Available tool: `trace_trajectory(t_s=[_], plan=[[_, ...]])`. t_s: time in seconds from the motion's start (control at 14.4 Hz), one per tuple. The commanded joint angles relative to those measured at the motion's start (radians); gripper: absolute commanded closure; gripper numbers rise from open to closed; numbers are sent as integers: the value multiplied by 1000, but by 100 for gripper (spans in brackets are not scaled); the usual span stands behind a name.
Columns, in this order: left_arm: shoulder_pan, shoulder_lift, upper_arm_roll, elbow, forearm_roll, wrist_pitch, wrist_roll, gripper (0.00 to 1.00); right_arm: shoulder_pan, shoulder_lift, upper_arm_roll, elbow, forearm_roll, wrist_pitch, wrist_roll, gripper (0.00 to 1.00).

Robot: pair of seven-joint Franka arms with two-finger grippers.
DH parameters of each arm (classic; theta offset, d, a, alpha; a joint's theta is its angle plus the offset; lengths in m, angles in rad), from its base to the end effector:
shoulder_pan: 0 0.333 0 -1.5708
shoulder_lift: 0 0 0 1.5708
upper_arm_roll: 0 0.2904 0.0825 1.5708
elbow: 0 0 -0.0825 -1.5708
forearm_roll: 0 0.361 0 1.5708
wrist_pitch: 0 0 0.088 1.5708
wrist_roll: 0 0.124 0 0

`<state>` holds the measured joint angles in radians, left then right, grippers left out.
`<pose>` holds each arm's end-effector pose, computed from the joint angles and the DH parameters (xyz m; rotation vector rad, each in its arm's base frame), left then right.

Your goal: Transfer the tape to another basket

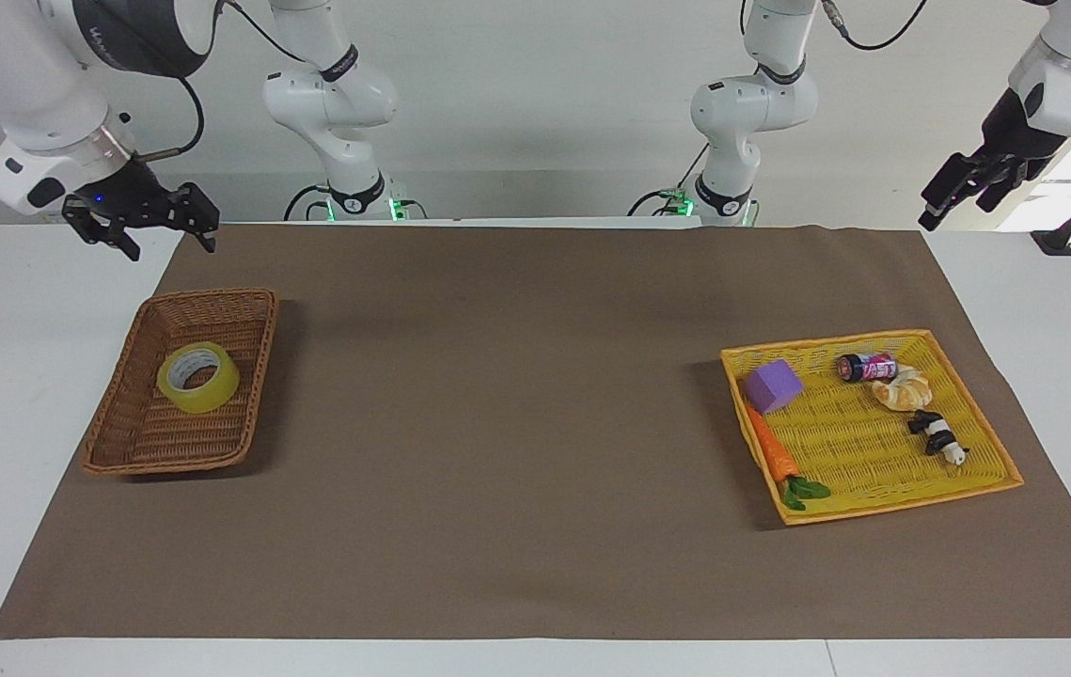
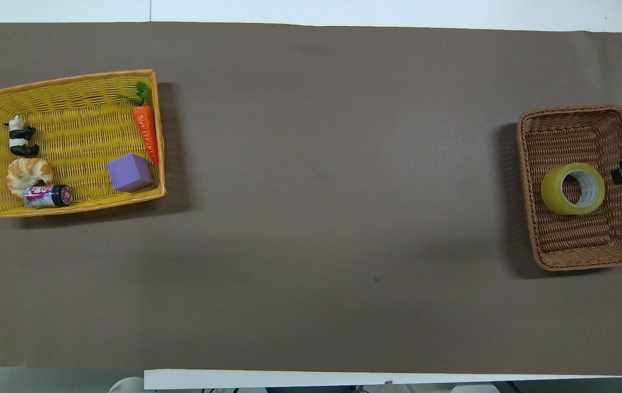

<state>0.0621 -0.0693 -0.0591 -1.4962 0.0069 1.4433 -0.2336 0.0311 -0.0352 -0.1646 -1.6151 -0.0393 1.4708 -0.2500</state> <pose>0.4977 0.0012 0.6392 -3.1104 -0.3713 -0.0273 0.5027 -0.0741 0.5723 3.1193 0.1798 -0.1782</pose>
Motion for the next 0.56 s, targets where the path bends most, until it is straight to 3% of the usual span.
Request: trace_trajectory(t_s=[0.0,0.49], plan=[[18,-23,-8,-22,-8,-1,14,0,0,-14,11,-11,-34,-1,44,0],[18,-24,-8,-22,-8,-1,13,0,-2,-8,5,-25,-28,-1,46,0]])
